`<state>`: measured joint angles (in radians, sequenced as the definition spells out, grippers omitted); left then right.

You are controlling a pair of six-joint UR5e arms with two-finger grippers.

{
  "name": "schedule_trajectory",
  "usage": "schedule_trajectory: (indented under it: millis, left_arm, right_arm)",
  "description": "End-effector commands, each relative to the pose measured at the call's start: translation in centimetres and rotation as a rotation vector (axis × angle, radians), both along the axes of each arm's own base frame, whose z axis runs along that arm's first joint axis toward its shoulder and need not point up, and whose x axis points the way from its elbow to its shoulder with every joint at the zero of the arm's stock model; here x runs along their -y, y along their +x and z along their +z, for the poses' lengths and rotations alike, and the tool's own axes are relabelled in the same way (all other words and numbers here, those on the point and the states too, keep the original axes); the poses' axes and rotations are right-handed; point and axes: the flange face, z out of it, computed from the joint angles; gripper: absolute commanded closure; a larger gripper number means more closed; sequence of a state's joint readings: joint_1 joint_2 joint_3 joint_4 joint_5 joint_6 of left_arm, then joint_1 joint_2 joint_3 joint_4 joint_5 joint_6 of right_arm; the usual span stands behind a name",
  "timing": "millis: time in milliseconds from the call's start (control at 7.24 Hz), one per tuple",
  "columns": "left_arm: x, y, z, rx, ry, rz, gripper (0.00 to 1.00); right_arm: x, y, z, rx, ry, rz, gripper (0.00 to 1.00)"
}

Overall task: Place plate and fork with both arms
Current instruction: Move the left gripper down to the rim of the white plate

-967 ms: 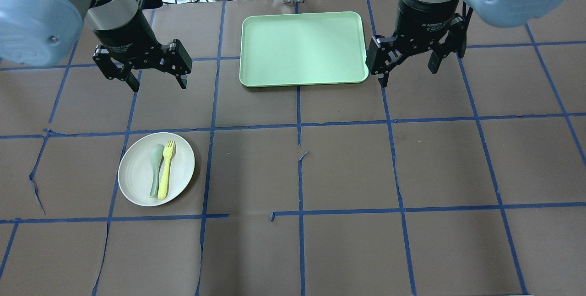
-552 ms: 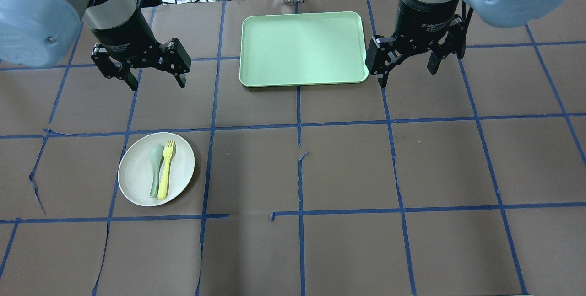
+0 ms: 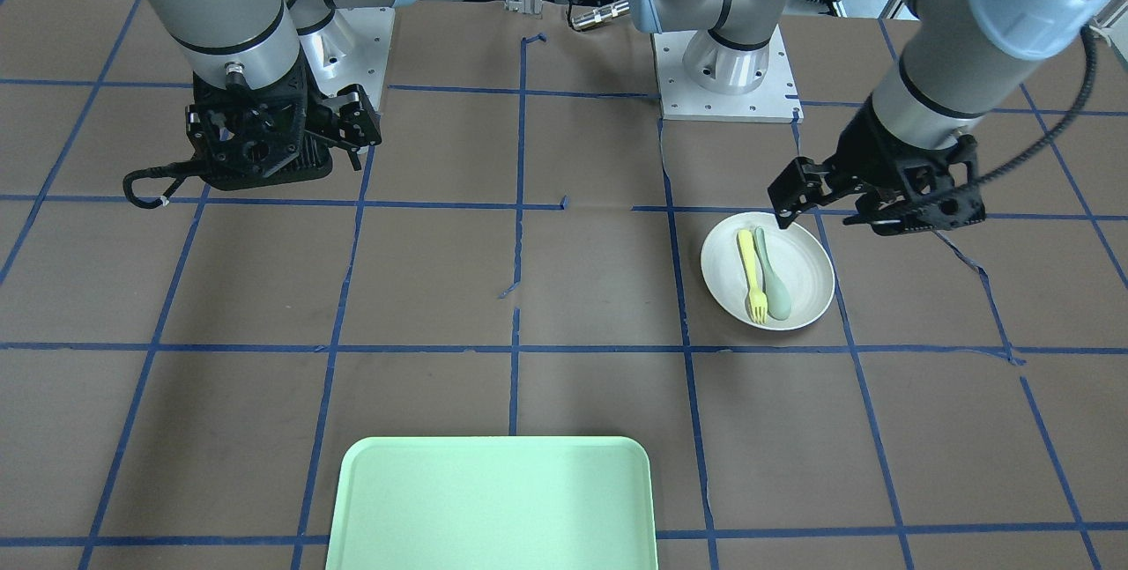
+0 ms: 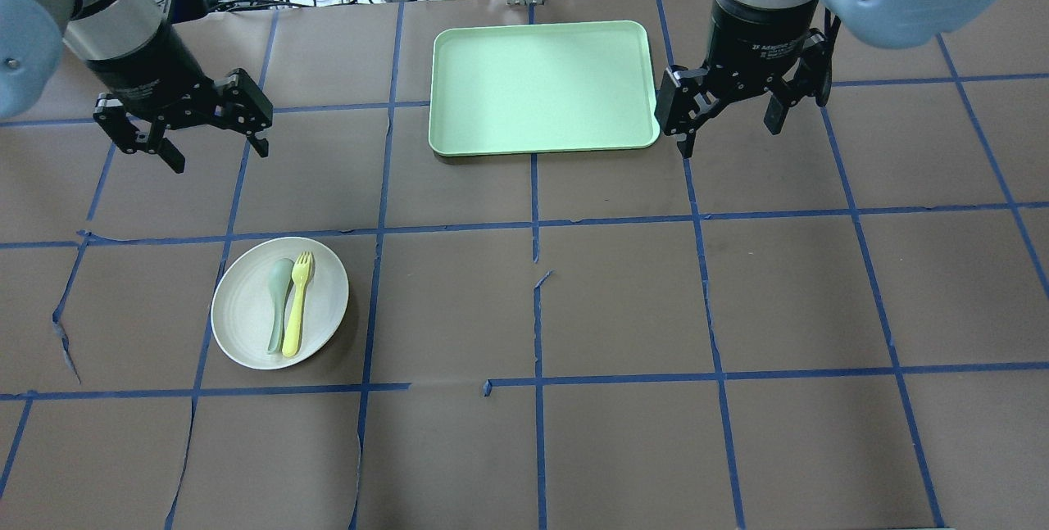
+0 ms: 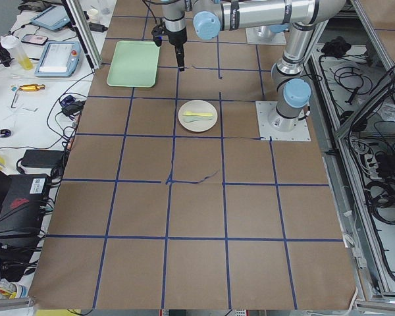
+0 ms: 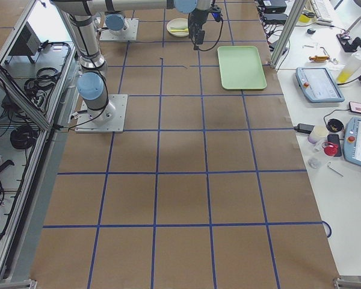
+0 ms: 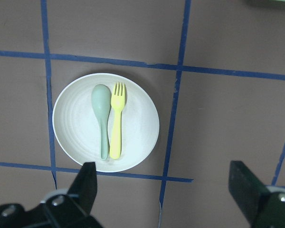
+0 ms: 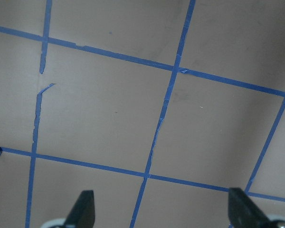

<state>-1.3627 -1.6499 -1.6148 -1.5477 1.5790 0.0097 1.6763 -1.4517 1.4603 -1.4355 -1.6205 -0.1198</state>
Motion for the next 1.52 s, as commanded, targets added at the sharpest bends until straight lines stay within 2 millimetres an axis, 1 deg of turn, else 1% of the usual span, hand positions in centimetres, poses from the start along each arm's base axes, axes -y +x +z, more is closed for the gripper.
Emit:
schedule_trajectory:
  millis: [0, 138, 276, 414, 552, 691, 829, 967, 1105, 1243, 1381]
  left_arm:
    - [-0.7, 6.7, -3.6, -0.025, 0.036, -0.038, 0.0]
    - [-1.6, 9.9, -6.6, -0.042, 0.045, 0.002, 0.04]
    - [-2.9, 10.6, -10.3, -0.044, 0.046, -0.029, 0.07]
    - [-4.0, 10.7, -13.9, -0.037, 0.018, -0.051, 0.0]
    - [-5.2, 10.9, -17.3, -0.068, 0.058, -0.031, 0.0]
    - [-5.7, 11.4, -18.5, -0.083, 0.082, -0.029, 0.0]
    - [-6.0, 12.4, -20.0, -0.104, 0.108, -0.026, 0.03]
    - [-6.9, 13.8, -21.8, -0.134, 0.14, -0.029, 0.07]
    - [-7.3, 14.4, -23.1, -0.158, 0.162, -0.042, 0.07]
    - [-7.3, 14.2, -24.1, -0.174, 0.179, -0.042, 0.07]
    - [-7.2, 14.0, -24.8, -0.204, 0.178, -0.034, 0.07]
  right_arm:
    - [0.2, 0.0, -0.4, 0.0, 0.009, 0.011, 0.0]
    - [0.3, -0.2, -0.5, -0.007, 0.011, 0.004, 0.0]
    - [0.4, -0.1, -0.6, -0.005, 0.012, -0.001, 0.0]
    - [0.4, -0.1, -0.6, -0.004, 0.013, 0.01, 0.0]
    - [0.4, 0.0, -0.8, -0.004, 0.017, 0.002, 0.0]
    - [0.6, 0.0, -1.2, -0.003, 0.023, -0.001, 0.0]
    - [0.6, 0.0, -1.3, -0.004, 0.025, -0.003, 0.0]
    - [0.6, 0.0, -1.3, -0.004, 0.025, -0.003, 0.0]
    - [0.6, 0.0, -1.3, -0.001, 0.025, -0.003, 0.0]
    - [0.7, 0.0, -1.4, -0.004, 0.028, -0.004, 0.0]
    - [0.4, 0.0, -2.3, -0.008, 0.045, -0.006, 0.0]
